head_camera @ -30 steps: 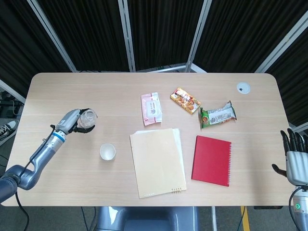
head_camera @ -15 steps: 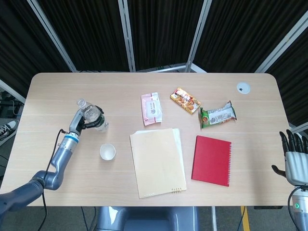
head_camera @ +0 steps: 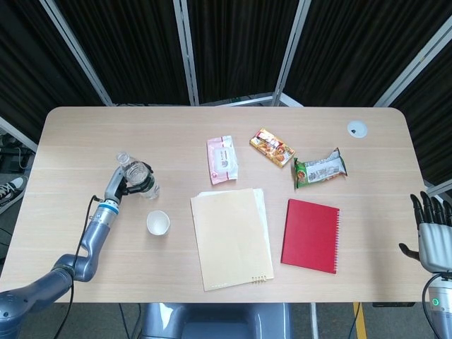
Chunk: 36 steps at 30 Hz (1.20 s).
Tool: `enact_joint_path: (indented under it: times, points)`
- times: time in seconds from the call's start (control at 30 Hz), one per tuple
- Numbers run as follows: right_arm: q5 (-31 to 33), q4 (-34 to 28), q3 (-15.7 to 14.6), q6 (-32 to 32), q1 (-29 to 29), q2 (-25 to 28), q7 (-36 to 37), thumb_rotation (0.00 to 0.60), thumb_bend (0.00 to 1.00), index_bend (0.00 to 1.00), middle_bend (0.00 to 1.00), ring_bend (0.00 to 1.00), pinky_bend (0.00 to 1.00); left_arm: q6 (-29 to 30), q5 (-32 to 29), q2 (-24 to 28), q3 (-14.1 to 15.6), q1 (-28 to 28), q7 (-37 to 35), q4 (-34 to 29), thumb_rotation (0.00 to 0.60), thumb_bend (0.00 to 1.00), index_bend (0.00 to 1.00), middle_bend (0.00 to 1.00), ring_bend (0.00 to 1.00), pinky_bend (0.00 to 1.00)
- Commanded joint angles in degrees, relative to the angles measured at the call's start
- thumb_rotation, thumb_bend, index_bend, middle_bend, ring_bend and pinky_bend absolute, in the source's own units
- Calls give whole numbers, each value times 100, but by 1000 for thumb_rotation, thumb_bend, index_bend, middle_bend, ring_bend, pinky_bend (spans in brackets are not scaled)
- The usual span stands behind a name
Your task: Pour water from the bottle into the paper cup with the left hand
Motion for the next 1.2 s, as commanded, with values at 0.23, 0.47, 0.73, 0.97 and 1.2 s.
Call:
enact_joint_path:
  times: [0.23,0.47,0.73,0.97,1.2]
  points:
    - [22,14,7,-22,13,-17,-16,600,0,0,0,0,0,-27,271,-53,172,13,-186,162,600,445,439,355,243,316]
    - [18,4,12,-4,12,-15,-28,600,0,0,0,0,0,18,291,-90,181,47,-85,212,600,335,204,186,146,244]
    - [9,-19,26,31,-1,11,22,600,0,0,0,0,0,-75,383,129,269,67,-32,-40,600,247,67,45,24,98]
    - [-31,-54,19,55,-3,21,50,600,0,0,0,0,0,-1,507,532,386,151,148,-534,600,201,0,0,0,21]
    - [-31,-67,29,62,-15,65,125,600,0,0,0,0,0,208,581,1094,449,293,469,-1211,600,153,0,0,0,0]
